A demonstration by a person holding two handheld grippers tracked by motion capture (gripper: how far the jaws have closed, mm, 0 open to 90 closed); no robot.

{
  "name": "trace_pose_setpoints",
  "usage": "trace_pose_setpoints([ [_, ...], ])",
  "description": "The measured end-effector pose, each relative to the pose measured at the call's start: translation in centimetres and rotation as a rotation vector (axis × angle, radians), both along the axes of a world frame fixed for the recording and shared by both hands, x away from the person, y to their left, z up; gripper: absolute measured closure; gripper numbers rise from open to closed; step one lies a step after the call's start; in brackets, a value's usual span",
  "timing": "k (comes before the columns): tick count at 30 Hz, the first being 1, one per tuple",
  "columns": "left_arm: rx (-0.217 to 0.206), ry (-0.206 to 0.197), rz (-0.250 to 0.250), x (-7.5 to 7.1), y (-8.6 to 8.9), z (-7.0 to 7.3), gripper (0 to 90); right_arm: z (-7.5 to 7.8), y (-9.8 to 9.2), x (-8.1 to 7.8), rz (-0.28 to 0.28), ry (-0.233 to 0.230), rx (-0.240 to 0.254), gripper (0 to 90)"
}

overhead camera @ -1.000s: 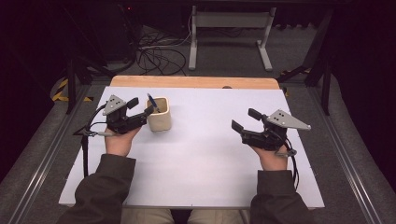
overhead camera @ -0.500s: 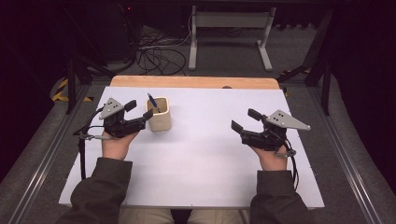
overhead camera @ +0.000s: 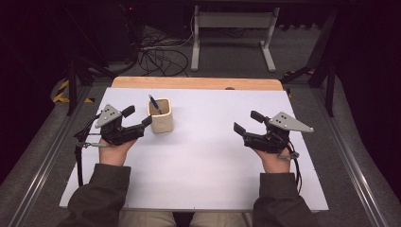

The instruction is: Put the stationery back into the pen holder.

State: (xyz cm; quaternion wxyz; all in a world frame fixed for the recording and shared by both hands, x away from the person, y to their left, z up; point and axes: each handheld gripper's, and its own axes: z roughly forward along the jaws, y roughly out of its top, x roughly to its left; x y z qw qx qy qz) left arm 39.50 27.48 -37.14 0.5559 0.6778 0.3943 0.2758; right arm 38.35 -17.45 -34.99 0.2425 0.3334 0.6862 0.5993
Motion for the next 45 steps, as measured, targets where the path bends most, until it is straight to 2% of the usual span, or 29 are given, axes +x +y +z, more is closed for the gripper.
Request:
trace_pose_setpoints([
  [17, -0.003, -0.019, -0.003, -2.0, 0.6, 0.2, 19.7, 0.0, 0.0, -0.1, 0.000, -0.007, -0.001, 21.7],
  [38, -0.010, -0.031, -0.032, -4.6, 0.9, 0.8, 15.9, 0.0, 0.0, -0.1, -0.006, -0.010, -0.002, 21.7],
  [45, -0.001, -0.036, -0.034, -5.3, 1.2, 1.1, 14.6, -0.1, 0.0, -0.2, -0.011, -0.006, -0.007, 21.7],
])
